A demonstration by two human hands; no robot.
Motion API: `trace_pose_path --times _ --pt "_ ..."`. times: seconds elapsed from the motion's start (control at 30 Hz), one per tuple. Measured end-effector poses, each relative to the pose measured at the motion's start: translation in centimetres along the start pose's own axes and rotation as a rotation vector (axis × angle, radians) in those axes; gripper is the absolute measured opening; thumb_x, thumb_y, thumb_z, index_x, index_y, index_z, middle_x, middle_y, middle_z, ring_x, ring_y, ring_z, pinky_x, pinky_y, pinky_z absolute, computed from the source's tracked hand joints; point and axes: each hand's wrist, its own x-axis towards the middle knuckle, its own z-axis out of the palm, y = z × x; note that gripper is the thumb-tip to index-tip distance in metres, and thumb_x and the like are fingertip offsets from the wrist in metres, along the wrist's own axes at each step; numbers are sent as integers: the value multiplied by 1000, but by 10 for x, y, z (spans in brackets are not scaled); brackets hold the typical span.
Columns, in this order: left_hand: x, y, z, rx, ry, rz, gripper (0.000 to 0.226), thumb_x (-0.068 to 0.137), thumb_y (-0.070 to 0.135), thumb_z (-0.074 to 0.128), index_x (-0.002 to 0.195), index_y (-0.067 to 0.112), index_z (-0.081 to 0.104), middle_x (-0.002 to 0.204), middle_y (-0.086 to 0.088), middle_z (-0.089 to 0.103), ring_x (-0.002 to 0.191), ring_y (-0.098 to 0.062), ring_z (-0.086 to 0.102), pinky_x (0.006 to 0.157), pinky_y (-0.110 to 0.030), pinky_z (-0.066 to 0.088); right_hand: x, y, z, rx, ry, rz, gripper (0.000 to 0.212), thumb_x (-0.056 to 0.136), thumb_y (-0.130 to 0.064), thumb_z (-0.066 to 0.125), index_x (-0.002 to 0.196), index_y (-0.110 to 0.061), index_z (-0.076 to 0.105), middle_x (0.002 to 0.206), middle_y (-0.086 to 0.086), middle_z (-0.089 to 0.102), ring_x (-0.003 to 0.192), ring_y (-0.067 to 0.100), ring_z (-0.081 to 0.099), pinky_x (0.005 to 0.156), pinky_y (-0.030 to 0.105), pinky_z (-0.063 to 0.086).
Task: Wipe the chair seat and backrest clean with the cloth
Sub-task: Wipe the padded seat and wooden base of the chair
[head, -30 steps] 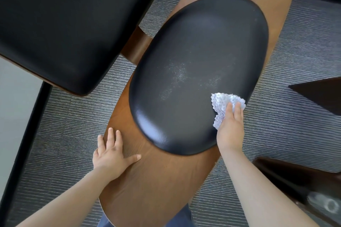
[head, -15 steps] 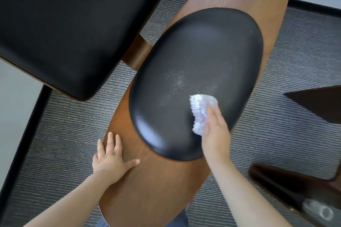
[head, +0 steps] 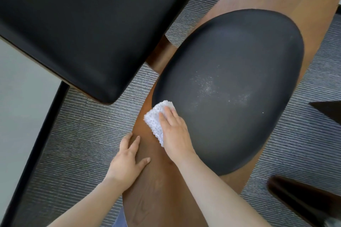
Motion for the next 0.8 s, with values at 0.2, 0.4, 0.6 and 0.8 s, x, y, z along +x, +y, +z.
trace_pose_path --times 0.2,0.4,0.6,0.8 --pt "6 -4 -6 -10 -43 15 97 83 56 59 153 17 4 158 10 -13 141 -11 28 106 -23 36 9 3 7 -166 -89 -133 69 92 -11 52 151 -21 18 161 1 -1 146 20 -15 118 49 -6" --pt "14 -3 -14 55 -130 13 105 81 61 59 152 15 -3 157 5 -18 139 -16 34 106 -26 39 21 11 11 -186 -22 101 56 100 -23 37 152 -18 15 161 0 3 147 19 -7 119 47 -3" --pt "19 6 -16 83 -211 -45 106 83 55 60 151 13 -9 156 5 -26 139 -21 34 106 -30 39 30 33 -3 -155 -38 185 52 103 -29 24 152 -20 10 161 -3 -1 147 18 -6 119 47 -6" --pt "28 26 -11 183 -204 -123 106 84 60 55 151 6 -8 157 -5 -23 147 -29 3 120 -36 14 28 57 -16 -169 -28 217 53 102 -29 24 152 -20 9 161 -4 -1 147 18 -5 117 47 -6"
